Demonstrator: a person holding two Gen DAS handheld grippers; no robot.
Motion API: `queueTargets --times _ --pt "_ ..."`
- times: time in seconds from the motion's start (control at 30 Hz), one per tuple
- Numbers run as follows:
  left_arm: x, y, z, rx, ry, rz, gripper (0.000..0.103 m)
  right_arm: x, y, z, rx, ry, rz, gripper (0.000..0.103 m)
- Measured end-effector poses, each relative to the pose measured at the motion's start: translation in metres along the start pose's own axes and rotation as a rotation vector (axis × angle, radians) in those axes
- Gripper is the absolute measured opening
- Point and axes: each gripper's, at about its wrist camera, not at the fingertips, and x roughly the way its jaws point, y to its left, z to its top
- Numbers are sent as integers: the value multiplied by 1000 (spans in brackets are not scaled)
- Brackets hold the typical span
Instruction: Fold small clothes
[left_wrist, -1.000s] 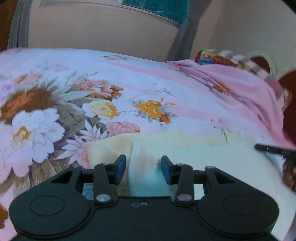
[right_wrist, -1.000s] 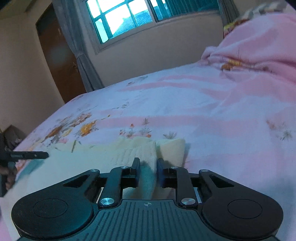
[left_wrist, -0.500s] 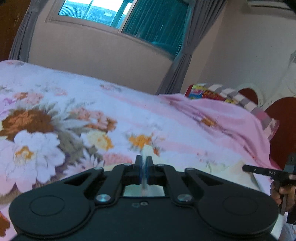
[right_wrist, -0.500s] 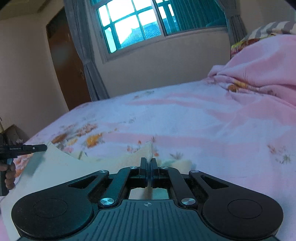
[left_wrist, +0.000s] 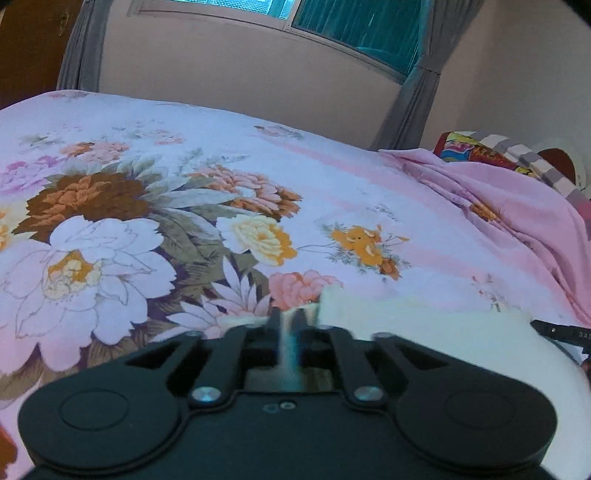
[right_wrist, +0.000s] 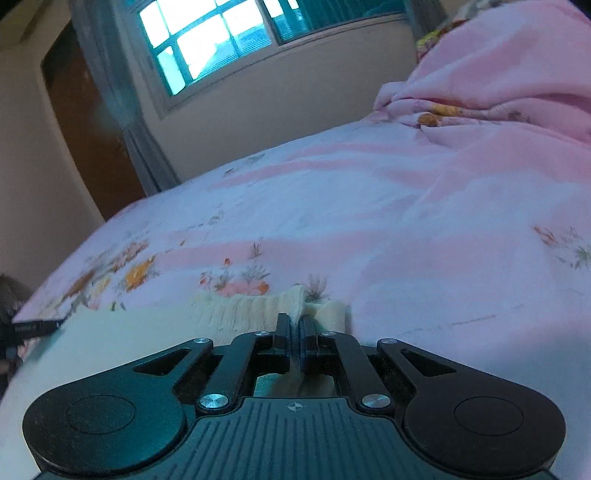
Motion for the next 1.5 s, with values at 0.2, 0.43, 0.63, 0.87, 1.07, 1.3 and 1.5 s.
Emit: queueTargets --times 0.2,0.43,0.63,0.87,1.07,1.3,1.5 --pt "-92 -18 -27 8 -89 -41 30 -83 30 -21 -97 -97 3 2" --pt "-154 -105 -98 33 -70 -81 37 -151 100 -92 -166 -88 37 2" --pt "-119 -138 -141 129 43 9 39 -119 121 -139 -178 58 -67 2" --pt "-156 -177 -131 195 -38 0 45 -153 147 -122 -136 -12 11 3" --pt "-124 -184 -160 224 49 29 49 -110 165 -150 -181 103 -20 12" --pt "-127 -187 -160 247 49 42 50 -112 165 -147 -171 90 -18 13" --pt "-151 -199 -162 246 -5 25 50 -134 178 -145 -172 17 18 13"
